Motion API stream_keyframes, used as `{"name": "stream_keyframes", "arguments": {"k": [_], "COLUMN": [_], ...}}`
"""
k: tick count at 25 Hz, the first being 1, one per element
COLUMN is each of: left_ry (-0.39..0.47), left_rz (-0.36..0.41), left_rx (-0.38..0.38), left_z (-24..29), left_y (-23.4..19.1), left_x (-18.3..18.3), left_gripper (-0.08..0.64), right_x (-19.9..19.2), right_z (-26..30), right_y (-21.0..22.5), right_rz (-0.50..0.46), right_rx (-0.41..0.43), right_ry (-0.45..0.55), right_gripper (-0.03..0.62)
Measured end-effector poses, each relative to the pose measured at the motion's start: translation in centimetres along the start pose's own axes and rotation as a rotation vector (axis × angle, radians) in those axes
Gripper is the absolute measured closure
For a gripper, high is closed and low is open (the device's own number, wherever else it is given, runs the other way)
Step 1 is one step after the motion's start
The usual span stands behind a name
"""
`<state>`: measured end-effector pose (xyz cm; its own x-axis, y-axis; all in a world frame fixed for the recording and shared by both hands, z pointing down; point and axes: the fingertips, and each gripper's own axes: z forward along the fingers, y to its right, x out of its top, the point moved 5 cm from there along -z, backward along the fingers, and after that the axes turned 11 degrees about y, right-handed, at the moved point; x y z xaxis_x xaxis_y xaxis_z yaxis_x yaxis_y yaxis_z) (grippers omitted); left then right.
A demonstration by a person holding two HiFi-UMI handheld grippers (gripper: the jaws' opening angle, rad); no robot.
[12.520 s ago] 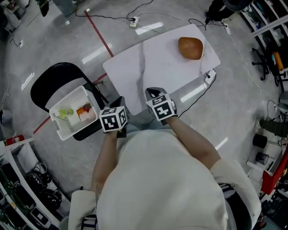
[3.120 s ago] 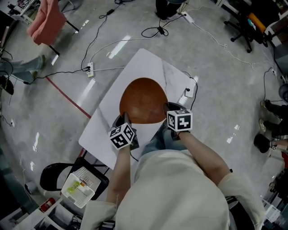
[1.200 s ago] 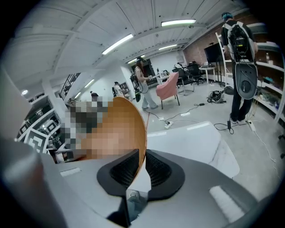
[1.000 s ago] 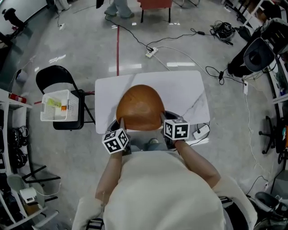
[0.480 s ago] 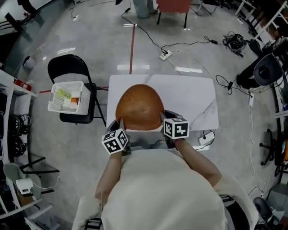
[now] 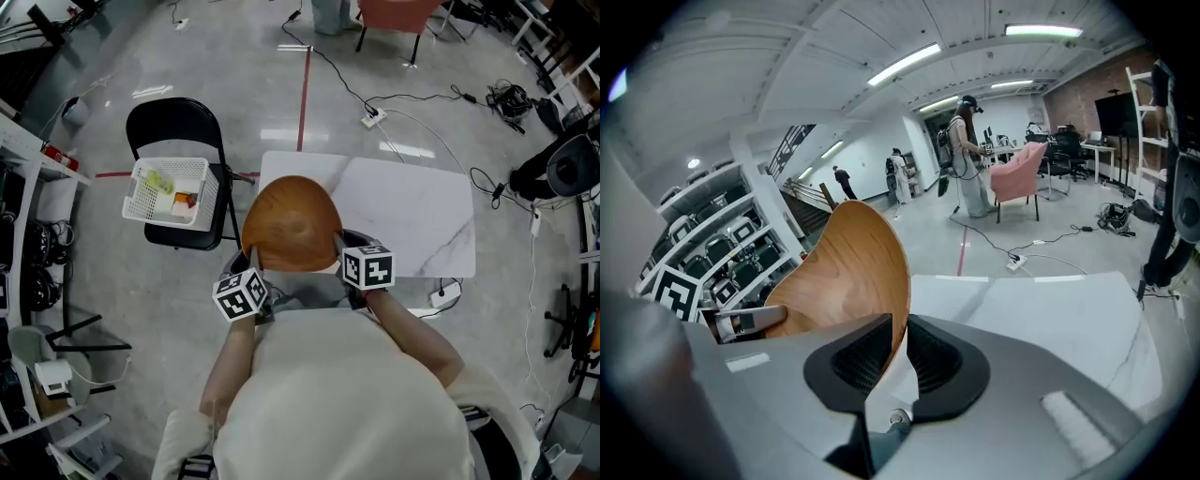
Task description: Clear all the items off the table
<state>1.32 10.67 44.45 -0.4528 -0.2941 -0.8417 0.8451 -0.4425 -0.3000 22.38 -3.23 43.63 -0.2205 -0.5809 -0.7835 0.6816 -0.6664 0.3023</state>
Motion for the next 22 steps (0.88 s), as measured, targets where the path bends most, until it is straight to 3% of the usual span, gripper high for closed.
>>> {"name": "stream_keyframes", "arguments": {"k": [22], "left_ry": [0.042], "left_rz": [-0.067], "left_rx": [0.105], "left_z": [-1.9], "left_y": [-15.7], "left_x": [2.9], "left_gripper": [0.52], "right_x": [-0.9], "right_z": [9.7], "right_y": [-13.7], "right_rz": [-0.044], "right_rx": [0.102], "right_ry": [-0.043], "right_gripper": [0.545]}}
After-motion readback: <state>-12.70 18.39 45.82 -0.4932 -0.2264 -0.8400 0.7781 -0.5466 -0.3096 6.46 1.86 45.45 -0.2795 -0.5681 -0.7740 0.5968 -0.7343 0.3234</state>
